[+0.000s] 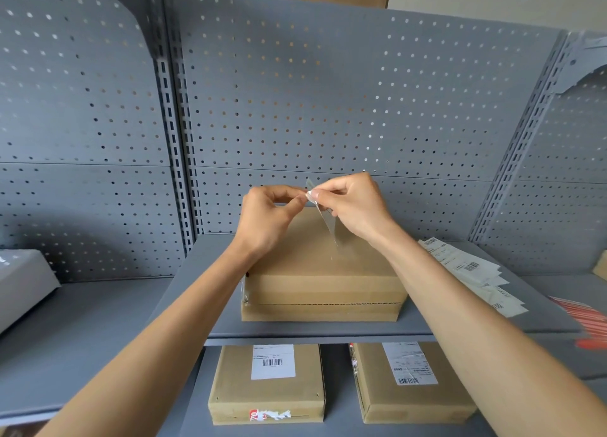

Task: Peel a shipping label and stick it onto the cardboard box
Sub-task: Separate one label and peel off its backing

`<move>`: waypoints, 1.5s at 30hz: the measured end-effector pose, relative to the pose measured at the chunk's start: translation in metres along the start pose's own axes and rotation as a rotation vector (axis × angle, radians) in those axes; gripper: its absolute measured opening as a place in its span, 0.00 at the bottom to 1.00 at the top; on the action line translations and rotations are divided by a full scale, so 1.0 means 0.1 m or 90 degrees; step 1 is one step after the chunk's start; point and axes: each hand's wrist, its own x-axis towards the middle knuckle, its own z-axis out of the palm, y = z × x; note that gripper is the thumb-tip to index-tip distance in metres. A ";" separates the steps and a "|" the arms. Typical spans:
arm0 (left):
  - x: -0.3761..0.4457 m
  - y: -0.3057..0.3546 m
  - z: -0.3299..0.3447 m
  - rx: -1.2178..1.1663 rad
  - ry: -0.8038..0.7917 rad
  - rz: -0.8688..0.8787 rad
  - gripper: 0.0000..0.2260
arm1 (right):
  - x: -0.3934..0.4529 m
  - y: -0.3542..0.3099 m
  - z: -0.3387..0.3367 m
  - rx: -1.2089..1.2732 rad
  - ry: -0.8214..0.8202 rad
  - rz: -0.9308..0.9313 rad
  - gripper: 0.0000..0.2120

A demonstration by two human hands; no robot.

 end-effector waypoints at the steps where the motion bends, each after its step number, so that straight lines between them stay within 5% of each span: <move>1: 0.00 0.00 -0.01 0.001 0.002 -0.001 0.07 | 0.00 0.00 0.01 -0.002 0.001 -0.002 0.05; 45: 0.07 0.12 -0.45 0.071 0.059 -0.137 0.07 | 0.23 0.26 -0.38 0.084 0.302 0.051 0.08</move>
